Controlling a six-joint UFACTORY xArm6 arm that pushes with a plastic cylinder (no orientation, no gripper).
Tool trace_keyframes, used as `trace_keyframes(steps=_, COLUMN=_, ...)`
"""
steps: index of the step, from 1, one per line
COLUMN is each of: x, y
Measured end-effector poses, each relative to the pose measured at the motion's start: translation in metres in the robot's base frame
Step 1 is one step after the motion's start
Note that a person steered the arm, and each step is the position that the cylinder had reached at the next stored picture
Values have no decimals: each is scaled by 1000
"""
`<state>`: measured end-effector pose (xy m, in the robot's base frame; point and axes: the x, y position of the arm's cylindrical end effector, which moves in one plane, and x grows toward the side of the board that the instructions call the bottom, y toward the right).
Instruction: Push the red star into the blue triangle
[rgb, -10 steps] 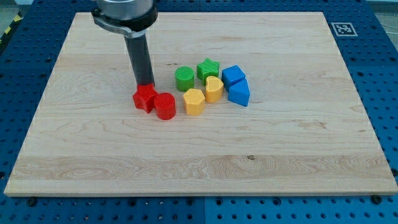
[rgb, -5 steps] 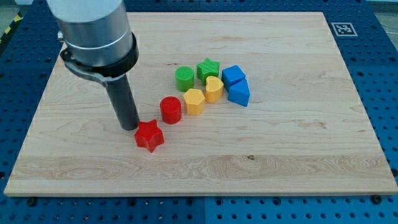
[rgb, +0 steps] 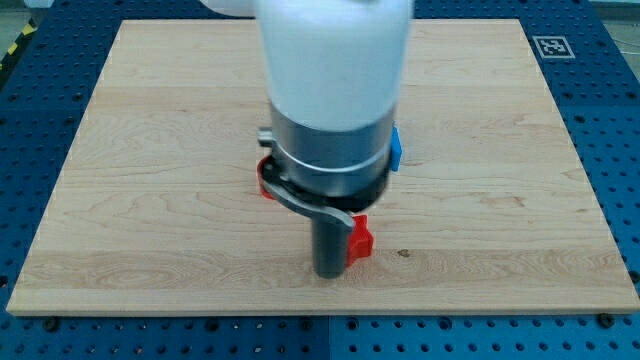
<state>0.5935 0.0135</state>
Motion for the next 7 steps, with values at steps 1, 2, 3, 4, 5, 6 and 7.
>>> trace_keyframes(steps=1, x=4, y=18)
trace_keyframes(steps=2, x=-5, y=37)
trace_keyframes(steps=3, x=-25, y=55)
trace_keyframes(steps=4, x=-22, y=62)
trace_keyframes(steps=5, x=8, y=59)
trace_keyframes(steps=6, x=12, y=36)
trace_keyframes(steps=7, x=-5, y=32)
